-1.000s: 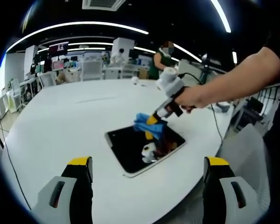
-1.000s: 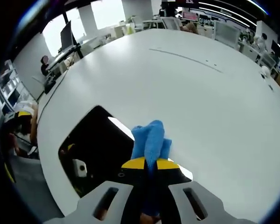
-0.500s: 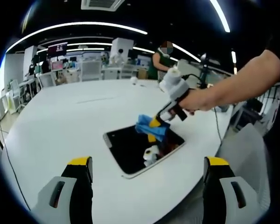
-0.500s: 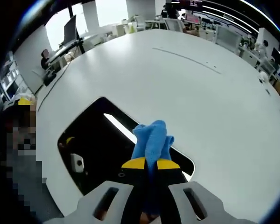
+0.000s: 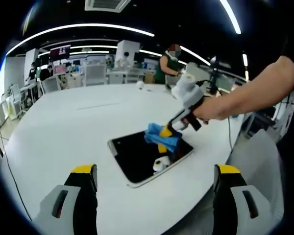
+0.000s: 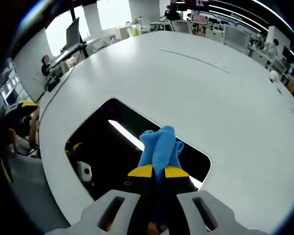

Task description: Wipe the mirror surface with the cleaning cloth until all visible marks leave the cleaned area.

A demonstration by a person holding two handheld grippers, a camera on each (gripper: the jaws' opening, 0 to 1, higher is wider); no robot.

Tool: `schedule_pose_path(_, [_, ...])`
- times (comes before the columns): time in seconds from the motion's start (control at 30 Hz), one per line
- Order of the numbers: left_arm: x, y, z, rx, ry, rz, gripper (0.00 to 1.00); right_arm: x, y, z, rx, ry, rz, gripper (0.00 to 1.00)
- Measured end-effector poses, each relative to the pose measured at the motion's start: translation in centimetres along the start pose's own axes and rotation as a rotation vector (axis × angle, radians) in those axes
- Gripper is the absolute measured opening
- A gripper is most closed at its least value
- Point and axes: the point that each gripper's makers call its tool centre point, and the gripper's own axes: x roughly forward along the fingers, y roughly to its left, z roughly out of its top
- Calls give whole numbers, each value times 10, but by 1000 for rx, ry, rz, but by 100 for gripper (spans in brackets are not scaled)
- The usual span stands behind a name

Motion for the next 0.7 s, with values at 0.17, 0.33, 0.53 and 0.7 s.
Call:
schedule_pose_path(0.17, [0, 1, 0, 3, -1, 0, 99, -4, 6, -6, 28, -20, -3, 1])
schedule_pose_path(0.33, [1, 0, 1, 4, -1, -4, 99, -7, 13, -13, 29, -27, -2, 1])
schedule_pose_path(0.53, [4, -3, 2, 10, -3, -15, 99, -11, 18, -19, 55, -40, 2, 1])
schedule_pose_path(0.7, [4, -4, 3, 15, -1, -23, 99, -15, 24, -25, 60, -44, 5, 1])
